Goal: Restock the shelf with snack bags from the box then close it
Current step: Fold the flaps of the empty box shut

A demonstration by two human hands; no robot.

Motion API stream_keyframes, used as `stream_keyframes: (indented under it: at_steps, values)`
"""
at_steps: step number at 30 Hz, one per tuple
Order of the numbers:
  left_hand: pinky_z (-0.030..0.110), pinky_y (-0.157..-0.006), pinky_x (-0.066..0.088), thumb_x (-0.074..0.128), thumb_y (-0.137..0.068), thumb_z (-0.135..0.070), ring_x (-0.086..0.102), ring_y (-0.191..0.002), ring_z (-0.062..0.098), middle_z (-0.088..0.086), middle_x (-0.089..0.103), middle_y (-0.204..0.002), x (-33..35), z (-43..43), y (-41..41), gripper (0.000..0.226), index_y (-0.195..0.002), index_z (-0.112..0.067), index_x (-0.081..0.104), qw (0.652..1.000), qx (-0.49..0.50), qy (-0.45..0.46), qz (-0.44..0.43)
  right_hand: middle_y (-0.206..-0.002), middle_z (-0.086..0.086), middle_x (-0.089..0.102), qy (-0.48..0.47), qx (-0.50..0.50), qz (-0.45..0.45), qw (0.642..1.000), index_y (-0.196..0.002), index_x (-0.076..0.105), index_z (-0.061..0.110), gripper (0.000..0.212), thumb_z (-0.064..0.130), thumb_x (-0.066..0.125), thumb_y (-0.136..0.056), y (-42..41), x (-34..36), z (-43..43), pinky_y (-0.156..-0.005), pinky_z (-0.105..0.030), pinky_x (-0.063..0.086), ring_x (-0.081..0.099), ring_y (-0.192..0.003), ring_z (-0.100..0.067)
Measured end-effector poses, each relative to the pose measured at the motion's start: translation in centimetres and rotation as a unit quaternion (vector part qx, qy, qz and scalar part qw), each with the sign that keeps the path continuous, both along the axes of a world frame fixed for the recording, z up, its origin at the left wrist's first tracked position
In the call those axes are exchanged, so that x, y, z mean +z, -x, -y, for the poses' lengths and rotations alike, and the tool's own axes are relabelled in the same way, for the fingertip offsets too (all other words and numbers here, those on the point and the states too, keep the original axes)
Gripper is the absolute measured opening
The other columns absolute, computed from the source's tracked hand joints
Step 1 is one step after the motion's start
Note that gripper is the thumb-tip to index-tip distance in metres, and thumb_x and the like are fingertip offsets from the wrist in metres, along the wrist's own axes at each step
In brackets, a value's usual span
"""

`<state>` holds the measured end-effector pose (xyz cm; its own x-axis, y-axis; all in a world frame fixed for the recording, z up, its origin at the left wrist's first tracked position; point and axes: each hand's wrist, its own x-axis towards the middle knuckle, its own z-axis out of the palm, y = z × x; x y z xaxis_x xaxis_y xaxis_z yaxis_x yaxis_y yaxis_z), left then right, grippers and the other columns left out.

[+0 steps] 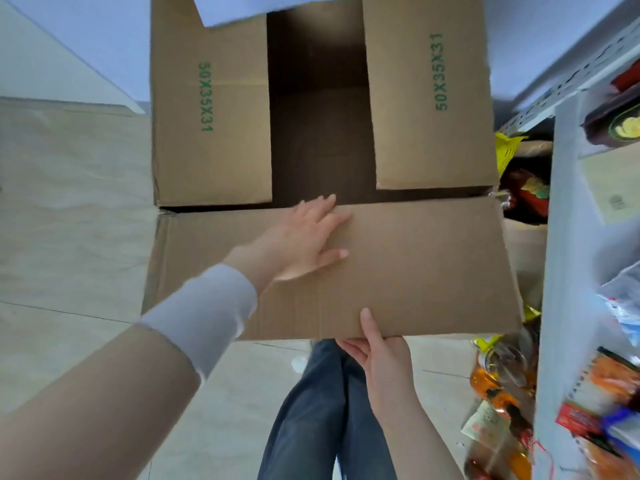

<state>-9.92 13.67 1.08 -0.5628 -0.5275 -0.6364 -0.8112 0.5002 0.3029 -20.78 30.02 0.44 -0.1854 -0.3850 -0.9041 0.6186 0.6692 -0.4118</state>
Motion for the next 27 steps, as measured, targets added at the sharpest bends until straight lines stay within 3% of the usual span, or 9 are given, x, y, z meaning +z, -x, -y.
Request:
stream_keyframes:
  at_steps: [3,5,9,13,17,19,23,25,27]
  values:
    - [0.032,-0.117,0.011,0.035,-0.093,-0.053,0.005,-0.146,0.011,-0.007,0.004,-0.159,5.4,-1.9,-2.0,0.062,-0.149,-0.030,0.020,0.994,0.047,-0.102,-0.013,-0.061,-0.003,0.071,0.043,0.040,-0.041,0.997,-0.078,0.061,0.008,0.025,0.023,0.050,-0.094,1.0,5.2,2.5,-0.078,-0.036,0.055,0.070,-0.063,-0.018]
    - [0.022,-0.112,0.014,0.039,-0.094,-0.051,0.014,-0.143,0.009,-0.012,0.011,-0.158,9.0,-2.1,-3.4,0.060,-0.148,-0.032,0.021,0.991,0.066,-0.115,-0.022,-0.065,-0.002,0.072,0.066,0.109,-0.071,0.989,-0.079,0.061,0.011,0.030,0.030,0.045,-0.096,2.1,8.0,4.7,-0.083,-0.037,0.053,0.070,-0.070,-0.021]
    - [0.025,-0.092,0.037,0.037,-0.097,-0.046,0.042,-0.128,0.013,-0.012,0.038,-0.146,13.1,0.2,-5.0,0.051,-0.145,-0.033,0.027,0.998,0.022,0.042,0.031,-0.081,-0.001,0.072,0.086,0.218,-0.103,0.967,-0.085,0.063,0.009,0.042,0.041,0.038,-0.096,3.9,11.1,10.4,-0.073,-0.027,0.052,0.066,-0.072,-0.017]
    - [0.032,-0.068,0.043,0.033,-0.100,-0.037,0.059,-0.101,0.022,-0.002,0.061,-0.113,12.0,6.2,-5.0,0.031,-0.119,-0.020,0.050,0.980,0.027,0.194,0.022,-0.080,-0.001,0.071,0.095,0.260,-0.152,0.949,-0.082,0.063,0.015,0.043,0.045,0.037,-0.096,4.6,11.8,16.5,-0.061,-0.023,0.047,0.066,-0.070,-0.014]
    - [0.034,-0.060,0.047,0.050,-0.091,-0.033,0.064,-0.078,0.028,0.006,0.066,-0.086,7.7,12.7,-5.1,0.026,-0.096,-0.010,0.061,0.951,0.016,0.284,-0.121,-0.089,0.004,0.071,0.098,0.274,-0.245,0.925,-0.093,0.063,0.018,0.028,0.035,0.041,-0.097,5.8,10.5,22.1,-0.076,-0.028,0.051,0.065,-0.081,-0.012]
    - [0.034,-0.060,0.049,0.049,-0.086,-0.034,0.064,-0.071,0.027,0.005,0.066,-0.080,5.1,15.2,-5.2,0.028,-0.091,-0.011,0.065,0.935,0.017,0.328,-0.137,-0.091,0.009,0.070,0.113,0.277,-0.306,0.904,-0.090,0.061,0.024,0.021,0.034,0.044,-0.096,6.5,9.6,24.7,-0.084,-0.031,0.050,0.065,-0.085,-0.009]
    - [0.045,-0.089,0.046,0.067,-0.077,-0.025,0.058,-0.109,0.035,0.015,0.061,-0.121,-0.1,16.3,-4.6,0.049,-0.124,-0.011,0.058,0.947,0.083,0.294,-0.098,-0.095,0.014,0.062,0.158,0.307,-0.408,0.845,-0.091,0.056,0.029,0.008,0.034,0.050,-0.092,7.2,9.0,29.0,-0.079,-0.017,0.044,0.059,-0.095,-0.006]
    - [0.051,-0.109,0.032,0.070,-0.075,-0.022,0.033,-0.136,0.039,0.023,0.035,-0.147,-2.0,15.1,-4.5,0.071,-0.139,-0.013,0.042,0.958,0.103,0.257,-0.075,-0.103,0.012,0.056,0.203,0.341,-0.477,0.784,-0.105,0.055,0.028,0.015,0.032,0.054,-0.091,7.3,9.3,31.3,-0.079,-0.014,0.042,0.054,-0.100,-0.006]
    - [0.051,-0.116,0.021,0.049,-0.090,-0.031,0.008,-0.145,0.035,0.021,0.010,-0.156,-3.6,13.3,-4.7,0.067,-0.148,-0.017,0.019,0.963,0.106,0.242,-0.055,-0.122,0.005,0.052,0.285,0.358,-0.549,0.699,-0.123,0.052,0.022,0.034,0.029,0.057,-0.090,7.5,9.9,34.5,-0.097,-0.027,0.042,0.048,-0.115,-0.012]
